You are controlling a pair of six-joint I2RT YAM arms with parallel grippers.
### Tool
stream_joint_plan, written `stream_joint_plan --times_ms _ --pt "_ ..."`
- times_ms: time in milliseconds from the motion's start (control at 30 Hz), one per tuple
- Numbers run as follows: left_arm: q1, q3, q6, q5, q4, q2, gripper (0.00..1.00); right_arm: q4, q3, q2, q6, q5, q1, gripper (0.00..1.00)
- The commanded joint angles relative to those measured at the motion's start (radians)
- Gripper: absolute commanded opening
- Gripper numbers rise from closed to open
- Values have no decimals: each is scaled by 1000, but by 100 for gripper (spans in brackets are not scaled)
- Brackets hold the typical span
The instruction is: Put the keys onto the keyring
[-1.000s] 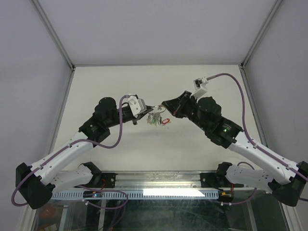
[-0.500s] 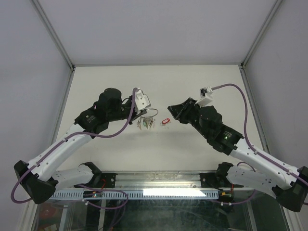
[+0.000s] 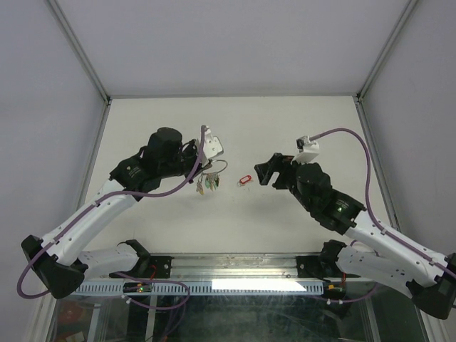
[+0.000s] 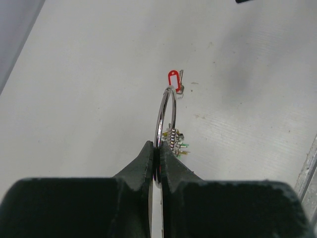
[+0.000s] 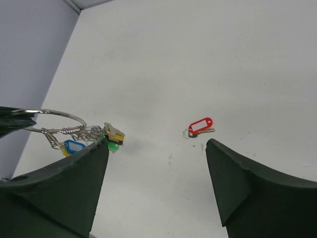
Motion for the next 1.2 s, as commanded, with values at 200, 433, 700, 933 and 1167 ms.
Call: stream_joint_plan --times_ms 200,433,700,933,1167 --pt "-154 -175 -278 5 415 14 0 -54 -47 -124 -239 152 -2 99" --pt "-258 -316 -438 49 680 70 0 -86 -75 -120 -233 174 -2 99" --pt "-102 -603 -554 13 1001 59 0 -92 -71 -66 -200 151 -2 99" --pt "38 -699 -584 30 1159 83 0 -68 -81 -40 -188 126 -2 99" --pt "185 -728 -652 45 1263 144 0 -63 -90 -11 -155 106 -3 99"
